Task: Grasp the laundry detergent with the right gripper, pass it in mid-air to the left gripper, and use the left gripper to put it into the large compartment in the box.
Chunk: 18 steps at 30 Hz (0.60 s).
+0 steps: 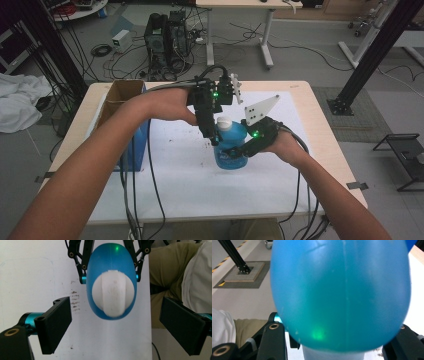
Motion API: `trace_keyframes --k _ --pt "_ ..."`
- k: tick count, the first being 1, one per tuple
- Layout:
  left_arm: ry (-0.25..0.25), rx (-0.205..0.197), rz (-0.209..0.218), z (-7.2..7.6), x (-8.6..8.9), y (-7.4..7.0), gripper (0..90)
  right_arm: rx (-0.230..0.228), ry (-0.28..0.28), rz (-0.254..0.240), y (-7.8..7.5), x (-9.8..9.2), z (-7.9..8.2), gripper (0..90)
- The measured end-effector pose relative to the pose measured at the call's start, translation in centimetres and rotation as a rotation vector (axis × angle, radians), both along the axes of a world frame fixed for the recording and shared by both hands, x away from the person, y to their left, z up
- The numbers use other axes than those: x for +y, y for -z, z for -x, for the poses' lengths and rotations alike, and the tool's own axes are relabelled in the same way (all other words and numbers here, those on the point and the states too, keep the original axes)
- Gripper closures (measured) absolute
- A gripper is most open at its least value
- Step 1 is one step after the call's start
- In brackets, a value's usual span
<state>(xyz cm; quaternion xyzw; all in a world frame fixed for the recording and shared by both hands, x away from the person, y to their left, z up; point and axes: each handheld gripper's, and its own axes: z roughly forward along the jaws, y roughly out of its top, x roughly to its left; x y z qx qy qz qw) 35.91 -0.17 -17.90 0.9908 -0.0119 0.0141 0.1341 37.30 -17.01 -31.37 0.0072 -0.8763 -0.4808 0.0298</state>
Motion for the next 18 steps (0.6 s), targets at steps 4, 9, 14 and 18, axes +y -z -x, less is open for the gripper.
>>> trace_keyframes --k 4,9,14,18 --pt "-0.003 0.003 -0.020 0.0 -0.3 0.2 11.0 0.018 0.007 0.005 -0.2 0.4 0.0 44.6" --pt "-0.005 0.009 -0.039 -0.3 -0.6 0.5 11.0 -0.025 -0.009 -0.003 0.1 0.9 -0.3 44.5" --pt "-0.016 0.009 -0.053 -0.6 -0.9 0.8 11.0 -0.027 -0.006 -0.007 0.1 1.0 -0.3 44.5" --pt "-0.022 0.012 -0.053 -0.8 -1.1 1.2 11.0 -0.028 -0.003 -0.003 -0.1 0.9 -0.4 44.4"
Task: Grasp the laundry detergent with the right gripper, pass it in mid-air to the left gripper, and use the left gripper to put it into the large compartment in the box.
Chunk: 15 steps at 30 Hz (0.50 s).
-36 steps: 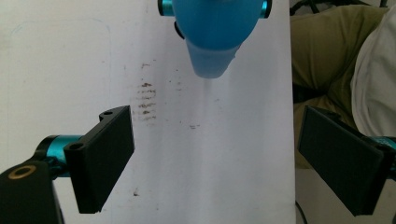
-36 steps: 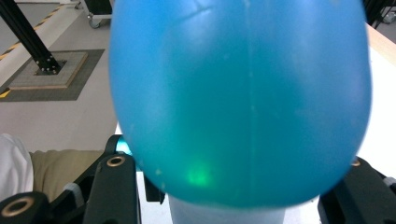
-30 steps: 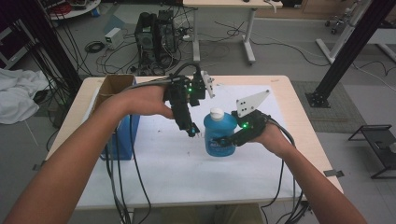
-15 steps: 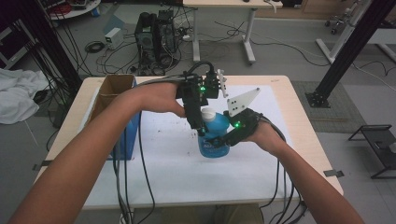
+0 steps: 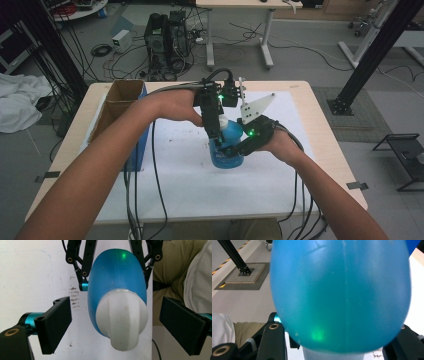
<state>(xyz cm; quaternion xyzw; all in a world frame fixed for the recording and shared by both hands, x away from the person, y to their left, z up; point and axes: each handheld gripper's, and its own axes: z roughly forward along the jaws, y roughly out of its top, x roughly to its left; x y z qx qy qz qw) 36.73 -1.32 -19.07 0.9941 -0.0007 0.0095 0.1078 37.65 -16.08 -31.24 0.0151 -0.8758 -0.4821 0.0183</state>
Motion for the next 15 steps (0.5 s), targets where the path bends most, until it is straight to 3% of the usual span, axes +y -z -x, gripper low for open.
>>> trace_keyframes --k 15 --pt "0.012 0.028 -0.022 -0.3 -0.9 1.3 11.0 0.002 0.001 0.006 0.0 0.0 -0.1 44.3"
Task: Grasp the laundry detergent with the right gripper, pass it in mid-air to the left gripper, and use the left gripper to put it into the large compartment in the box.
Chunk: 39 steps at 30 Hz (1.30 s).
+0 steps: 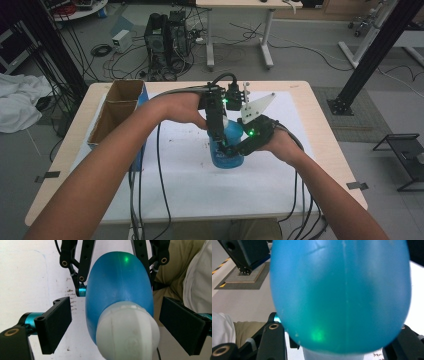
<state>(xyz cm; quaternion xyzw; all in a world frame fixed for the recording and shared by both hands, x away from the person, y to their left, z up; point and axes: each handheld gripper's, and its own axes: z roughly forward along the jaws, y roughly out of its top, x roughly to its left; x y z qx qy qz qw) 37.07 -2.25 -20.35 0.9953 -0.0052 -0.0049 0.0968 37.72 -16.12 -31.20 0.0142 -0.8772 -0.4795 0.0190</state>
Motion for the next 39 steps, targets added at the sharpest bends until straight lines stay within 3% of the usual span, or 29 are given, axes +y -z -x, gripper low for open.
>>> trace_keyframes --k 4,6,7,10,11,12,14,17,19,24,28,35,39 --pt "0.003 -0.001 -0.006 0.02 -0.14 0.20 11.0 0.001 0.000 -0.001 0.00 -0.02 -0.01 44.3" --pt "0.003 -0.007 -0.011 0.01 -0.18 0.23 11.0 0.033 0.009 0.009 -0.05 -0.07 0.21 44.3" --pt "0.005 -0.005 -0.009 0.02 -0.19 0.29 11.1 -0.009 -0.003 -0.011 0.01 0.02 -0.10 44.3" --pt "0.008 -0.010 -0.004 0.06 -0.20 0.48 11.1 0.032 0.006 0.002 -0.09 -0.06 0.14 44.3" --pt "0.010 -0.010 -0.014 0.05 -0.23 0.44 11.2 0.072 0.011 0.020 -0.08 -0.12 0.41 44.3" --pt "0.008 -0.011 -0.013 0.09 -0.23 0.49 11.3 0.023 0.003 -0.010 -0.04 0.01 0.07 44.3" --pt "0.009 -0.013 -0.014 0.13 -0.26 0.49 11.8 0.020 0.001 -0.012 -0.02 0.03 0.05 44.3" --pt "0.015 -0.012 -0.010 0.16 -0.27 0.49 14.2 0.041 0.003 -0.002 -0.03 -0.01 0.19 44.2" --pt "0.029 -0.005 -0.021 0.14 -0.31 0.47 16.1 0.016 -0.005 -0.012 -0.02 0.05 -0.01 44.3" --pt "0.036 -0.003 -0.021 0.17 -0.41 0.54 19.4 0.037 -0.010 0.001 -0.12 -0.02 0.10 44.2" --pt "0.043 -0.007 -0.036 0.16 -0.42 0.51 22.3 0.026 0.001 -0.003 -0.10 0.02 0.09 44.2" --pt "0.037 -0.017 -0.028 0.03 -0.34 0.45 22.3 0.040 0.019 -0.017 0.03 0.13 0.19 44.2" --pt "0.043 -0.013 -0.018 0.07 -0.30 0.50 27.0 0.044 0.021 -0.019 0.07 0.18 0.19 44.2"
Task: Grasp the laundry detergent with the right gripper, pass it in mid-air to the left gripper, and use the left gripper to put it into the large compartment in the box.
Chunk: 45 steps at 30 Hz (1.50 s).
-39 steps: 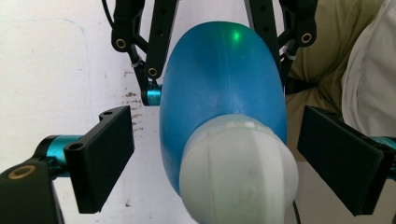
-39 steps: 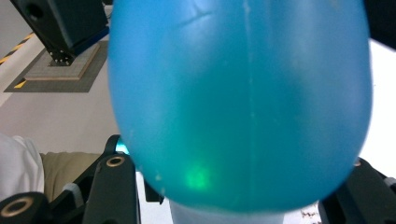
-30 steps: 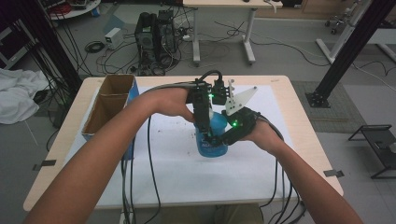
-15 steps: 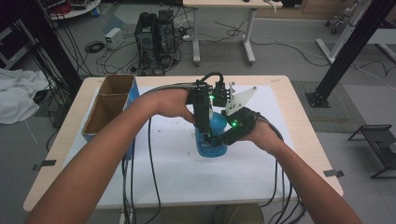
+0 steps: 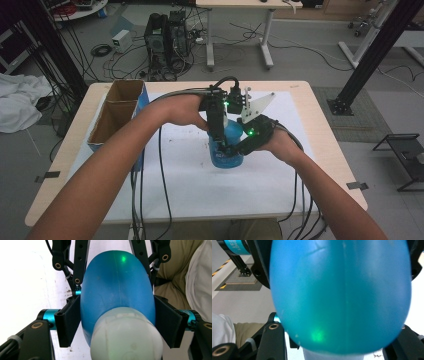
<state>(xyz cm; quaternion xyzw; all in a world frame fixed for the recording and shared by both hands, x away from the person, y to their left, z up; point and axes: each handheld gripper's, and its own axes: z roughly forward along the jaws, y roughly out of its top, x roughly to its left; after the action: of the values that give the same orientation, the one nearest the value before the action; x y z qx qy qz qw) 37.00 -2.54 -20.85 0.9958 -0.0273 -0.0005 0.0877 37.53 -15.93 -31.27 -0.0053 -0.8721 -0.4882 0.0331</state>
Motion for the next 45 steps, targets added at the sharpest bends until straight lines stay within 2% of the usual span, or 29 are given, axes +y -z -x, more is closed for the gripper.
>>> trace_keyframes --k 5,8,9,11,12,13,14,16,25,45 --pt "-0.001 0.006 -0.002 -0.01 -0.01 0.13 27.0 -0.008 -0.001 -0.002 0.05 0.10 -0.04 44.2" --pt "0.002 -0.007 -0.014 -0.03 -0.04 0.22 27.0 -0.004 -0.002 -0.005 0.05 0.09 -0.05 44.2" --pt "-0.003 0.008 -0.010 0.04 -0.03 0.34 27.0 -0.004 -0.004 0.006 -0.04 0.01 -0.09 44.2" --pt "-0.003 -0.007 0.000 0.00 -0.06 0.35 27.0 -0.001 -0.004 0.012 -0.08 -0.04 -0.10 44.2" --pt "0.002 0.010 -0.009 -0.03 -0.07 0.26 28.3 -0.001 -0.005 0.013 -0.08 -0.04 -0.11 44.2" --pt "0.005 0.008 -0.007 -0.04 -0.08 0.25 30.1 0.012 0.002 0.023 -0.11 -0.10 0.00 44.2" --pt "-0.004 0.009 -0.002 0.02 -0.08 0.33 30.1 -0.001 -0.004 0.015 -0.06 -0.03 -0.09 44.2" --pt "0.006 0.006 -0.016 -0.02 -0.12 0.38 30.1 -0.001 -0.005 0.014 -0.06 -0.03 -0.11 44.2" --pt "0.007 0.008 -0.016 0.03 -0.16 0.49 34.0 0.005 -0.005 0.014 0.02 0.03 -0.08 44.2" --pt "0.025 -0.017 -0.009 0.25 -0.18 0.44 37.2 -0.001 -0.007 0.011 0.05 -0.01 -0.07 44.2"
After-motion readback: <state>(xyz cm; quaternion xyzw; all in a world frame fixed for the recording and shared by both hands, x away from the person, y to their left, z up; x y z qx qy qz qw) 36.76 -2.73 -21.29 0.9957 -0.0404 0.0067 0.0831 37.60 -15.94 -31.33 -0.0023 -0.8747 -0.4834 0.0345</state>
